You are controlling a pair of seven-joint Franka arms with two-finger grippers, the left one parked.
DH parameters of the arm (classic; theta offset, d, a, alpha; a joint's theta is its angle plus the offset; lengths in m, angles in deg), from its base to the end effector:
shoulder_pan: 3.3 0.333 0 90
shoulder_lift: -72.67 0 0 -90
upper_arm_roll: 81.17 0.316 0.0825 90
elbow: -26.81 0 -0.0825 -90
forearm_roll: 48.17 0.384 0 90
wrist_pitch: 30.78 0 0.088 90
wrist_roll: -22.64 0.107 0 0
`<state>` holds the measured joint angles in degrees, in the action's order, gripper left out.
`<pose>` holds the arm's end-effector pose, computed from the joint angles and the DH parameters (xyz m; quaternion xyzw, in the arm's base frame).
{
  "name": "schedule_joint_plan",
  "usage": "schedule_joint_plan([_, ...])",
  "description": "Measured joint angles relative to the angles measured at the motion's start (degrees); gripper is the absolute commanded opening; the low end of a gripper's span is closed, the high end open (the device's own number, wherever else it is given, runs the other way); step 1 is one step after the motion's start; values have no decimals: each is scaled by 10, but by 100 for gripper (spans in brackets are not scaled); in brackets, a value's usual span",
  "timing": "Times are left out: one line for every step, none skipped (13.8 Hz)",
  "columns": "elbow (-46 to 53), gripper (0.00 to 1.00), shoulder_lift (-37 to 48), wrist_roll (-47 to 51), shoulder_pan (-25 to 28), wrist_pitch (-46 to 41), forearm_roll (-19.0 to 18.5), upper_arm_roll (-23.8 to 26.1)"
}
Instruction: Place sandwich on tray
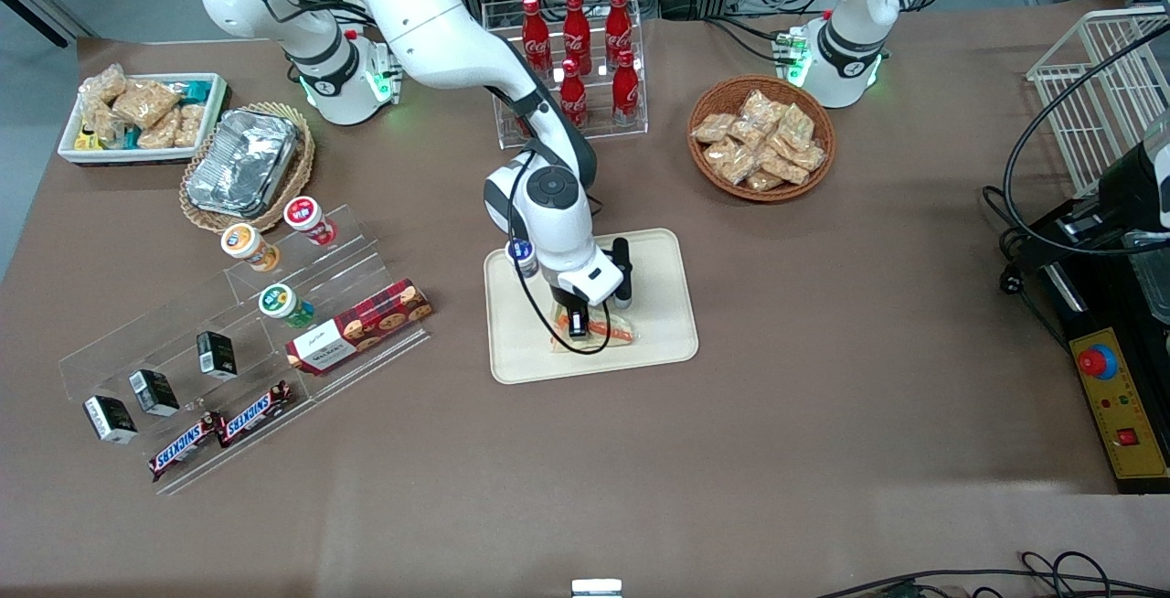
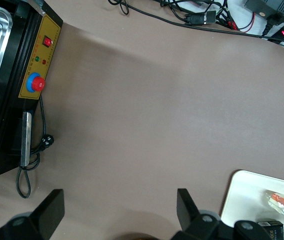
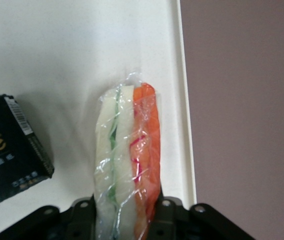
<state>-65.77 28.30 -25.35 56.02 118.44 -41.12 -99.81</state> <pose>0.5200 0.4910 0.2138 0.7014 0.6979 0.1233 0.0765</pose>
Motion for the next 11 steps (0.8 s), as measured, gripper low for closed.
schedule_joint_plan([3, 99, 0, 0, 0, 1, 0, -1])
schedule_joint_plan([7, 99, 1, 1, 0, 1, 0, -1])
schedule_joint_plan([12, 99, 2, 5, 0, 1, 0, -2])
schedule_joint_plan([15, 99, 6, 14, 0, 1, 1, -3])
schedule_joint_plan([17, 99, 15, 32, 0, -1, 1, -4])
schedule_joint_plan([17, 99, 28, 53, 0, -11, 1, -5])
schedule_joint_plan([18, 99, 45, 72, 0, -32, 1, -7])
schedule_joint_plan([18, 99, 66, 84, -1, -56, 1, -11])
schedule_joint_plan([19, 99, 88, 90, -2, -85, 1, -21])
schedule_joint_plan([19, 99, 110, 94, -3, -116, 1, -38])
schedule_joint_plan([20, 99, 131, 96, -5, -145, 1, -61])
